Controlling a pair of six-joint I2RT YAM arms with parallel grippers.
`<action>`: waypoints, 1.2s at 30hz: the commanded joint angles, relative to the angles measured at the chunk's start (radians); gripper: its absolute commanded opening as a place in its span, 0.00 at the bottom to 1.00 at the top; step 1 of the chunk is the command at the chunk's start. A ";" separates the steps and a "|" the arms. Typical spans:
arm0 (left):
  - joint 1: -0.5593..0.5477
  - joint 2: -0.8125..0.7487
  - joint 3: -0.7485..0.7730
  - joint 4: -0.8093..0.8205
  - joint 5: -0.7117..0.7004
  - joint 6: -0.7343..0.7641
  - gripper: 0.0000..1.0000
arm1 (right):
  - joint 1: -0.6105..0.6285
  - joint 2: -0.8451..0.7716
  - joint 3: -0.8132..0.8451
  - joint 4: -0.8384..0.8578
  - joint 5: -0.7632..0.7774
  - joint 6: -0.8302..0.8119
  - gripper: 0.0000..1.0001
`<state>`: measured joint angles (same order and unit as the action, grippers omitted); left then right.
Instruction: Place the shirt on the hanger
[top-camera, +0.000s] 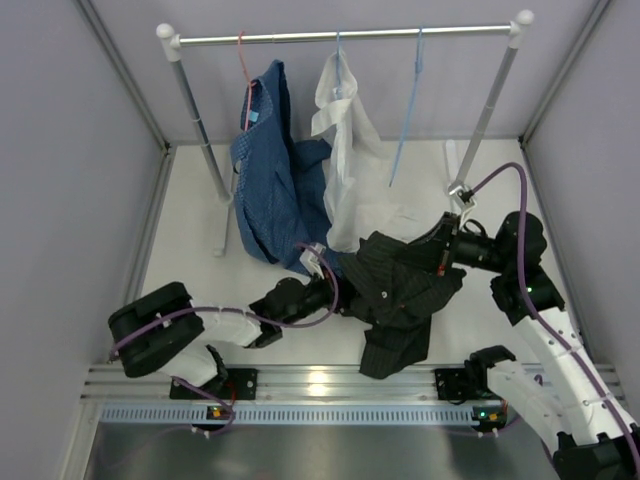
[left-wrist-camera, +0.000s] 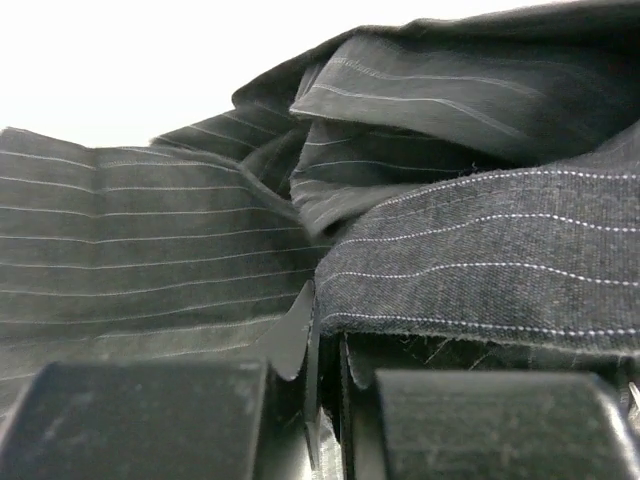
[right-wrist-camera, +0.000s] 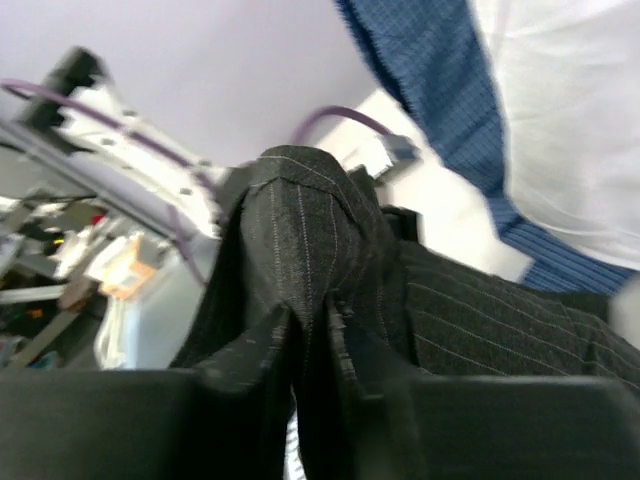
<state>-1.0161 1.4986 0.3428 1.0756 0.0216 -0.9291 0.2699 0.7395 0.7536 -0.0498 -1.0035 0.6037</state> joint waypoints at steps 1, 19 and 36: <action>0.002 -0.165 0.037 -0.221 -0.142 0.099 0.00 | -0.032 -0.006 0.045 -0.088 0.110 -0.137 0.20; 0.019 -0.302 0.774 -1.778 -0.515 0.428 0.00 | 0.369 0.121 0.285 -0.481 0.609 -0.367 0.89; 0.044 -0.162 0.940 -1.774 -0.468 0.389 0.00 | 0.787 0.176 0.144 -0.401 1.117 -0.377 0.72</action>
<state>-0.9741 1.3445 1.2434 -0.6857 -0.4530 -0.5320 1.0172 0.8757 0.9054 -0.4950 -0.0513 0.2447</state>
